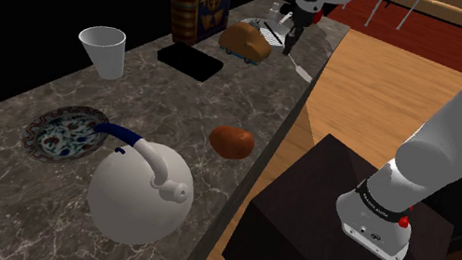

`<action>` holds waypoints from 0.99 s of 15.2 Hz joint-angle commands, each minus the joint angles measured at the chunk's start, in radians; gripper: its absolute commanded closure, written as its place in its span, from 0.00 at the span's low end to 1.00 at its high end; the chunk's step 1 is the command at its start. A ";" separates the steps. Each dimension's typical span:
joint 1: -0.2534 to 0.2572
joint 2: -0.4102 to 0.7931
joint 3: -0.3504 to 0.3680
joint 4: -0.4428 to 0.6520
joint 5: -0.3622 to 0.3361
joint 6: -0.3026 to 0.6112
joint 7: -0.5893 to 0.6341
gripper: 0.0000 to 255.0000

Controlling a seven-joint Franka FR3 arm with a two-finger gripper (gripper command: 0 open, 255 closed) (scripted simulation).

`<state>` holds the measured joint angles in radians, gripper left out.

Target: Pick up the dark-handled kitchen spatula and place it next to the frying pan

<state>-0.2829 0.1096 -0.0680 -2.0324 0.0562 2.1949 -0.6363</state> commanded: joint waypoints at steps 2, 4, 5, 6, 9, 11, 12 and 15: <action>-0.001 0.020 0.000 -0.017 0.003 0.038 -0.004 1.00; -0.001 0.033 0.001 -0.029 0.006 0.063 -0.006 1.00; -0.001 0.040 0.001 -0.035 0.007 0.075 -0.007 1.00; -0.001 0.047 0.001 -0.040 0.008 0.087 -0.008 1.00; -0.001 0.061 0.002 -0.050 0.010 0.111 -0.010 1.00; -0.001 0.061 0.002 -0.050 0.010 0.111 -0.010 1.00; -0.001 0.061 0.002 -0.050 0.010 0.111 -0.010 1.00; -0.001 0.061 0.001 -0.050 0.010 0.111 -0.010 1.00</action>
<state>-0.2839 0.1636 -0.0670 -2.0760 0.0666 2.3099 -0.6447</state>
